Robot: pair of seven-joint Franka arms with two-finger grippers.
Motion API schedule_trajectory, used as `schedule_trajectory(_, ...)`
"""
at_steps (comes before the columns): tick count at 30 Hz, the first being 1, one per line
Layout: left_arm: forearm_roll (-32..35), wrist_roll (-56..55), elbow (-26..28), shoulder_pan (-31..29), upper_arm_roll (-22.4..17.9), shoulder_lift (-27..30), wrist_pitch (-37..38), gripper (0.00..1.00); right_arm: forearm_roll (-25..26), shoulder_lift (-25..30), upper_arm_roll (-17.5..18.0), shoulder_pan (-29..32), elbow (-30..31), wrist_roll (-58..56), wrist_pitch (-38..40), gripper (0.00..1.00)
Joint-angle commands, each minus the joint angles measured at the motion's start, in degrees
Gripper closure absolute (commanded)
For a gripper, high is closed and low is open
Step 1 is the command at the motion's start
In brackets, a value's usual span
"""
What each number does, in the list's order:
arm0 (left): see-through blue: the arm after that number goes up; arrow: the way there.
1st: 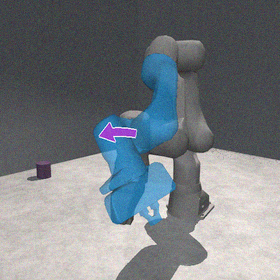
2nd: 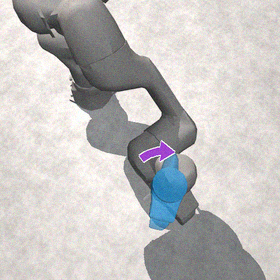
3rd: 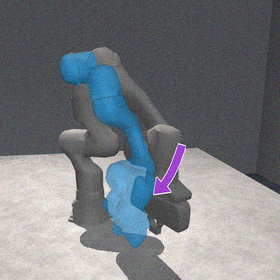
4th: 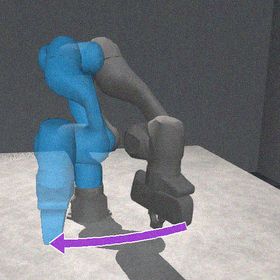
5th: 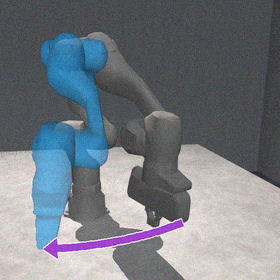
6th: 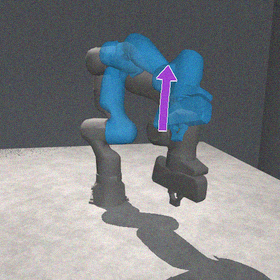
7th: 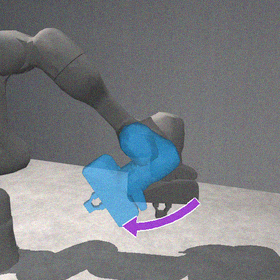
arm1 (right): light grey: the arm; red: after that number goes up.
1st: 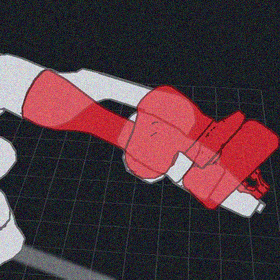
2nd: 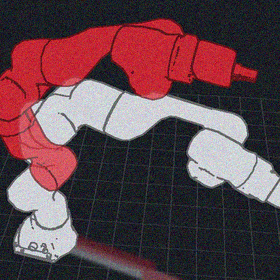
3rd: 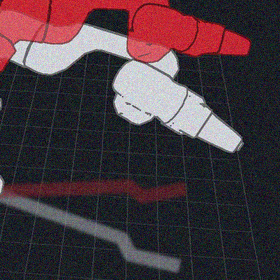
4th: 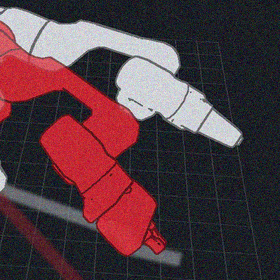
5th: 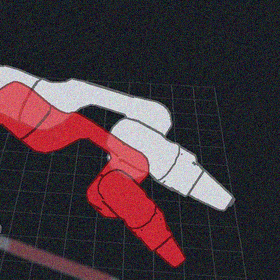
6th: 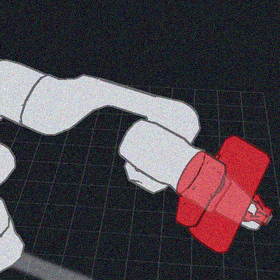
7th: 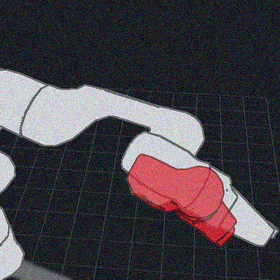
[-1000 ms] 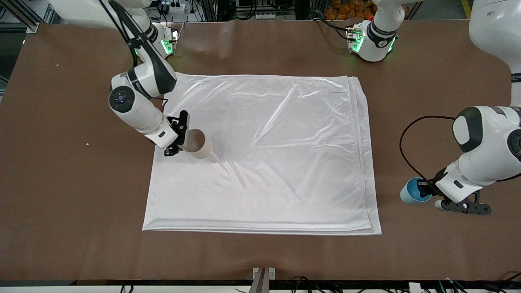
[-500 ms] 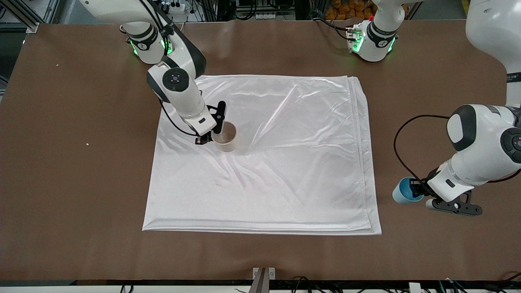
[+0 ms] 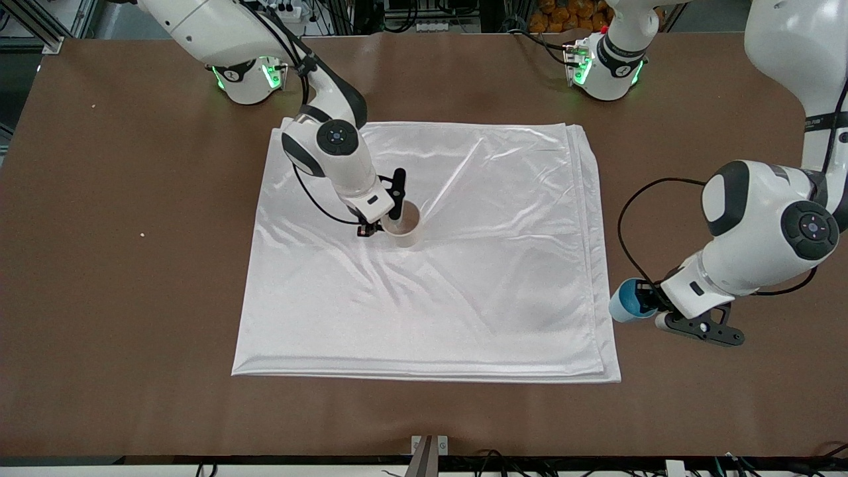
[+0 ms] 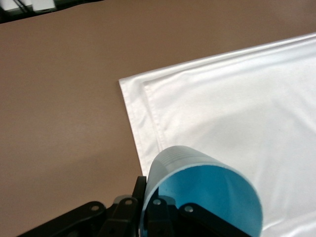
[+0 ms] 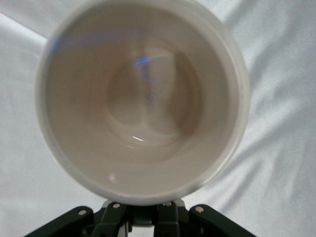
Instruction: Place blue cup into white mug on cloth
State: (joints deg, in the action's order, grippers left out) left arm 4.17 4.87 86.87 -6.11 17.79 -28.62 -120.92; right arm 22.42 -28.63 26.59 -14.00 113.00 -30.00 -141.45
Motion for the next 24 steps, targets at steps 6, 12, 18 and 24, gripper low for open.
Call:
schedule_trajectory(6,0.13,-0.12,-0.21,1.45,-0.12,0.84,1.57,1.0,4.91,-5.99,-1.11,-3.58,-5.5,6.8,0.47,1.0)
schedule_trajectory(12,0.13,-2.75,-0.21,2.85,-0.12,0.93,2.0,1.0,5.0,-6.61,-2.86,-5.51,-6.03,6.88,0.12,0.89)
schedule_trajectory(18,0.22,-5.65,-0.39,3.82,0.14,2.77,5.52,1.0,5.0,-6.52,-4.27,-6.92,-6.38,6.8,0.21,0.78)
schedule_trajectory(24,0.13,-8.82,-1.17,6.98,0.05,3.57,6.66,1.0,4.82,-6.17,-4.27,-6.31,-6.38,6.8,0.56,0.65)
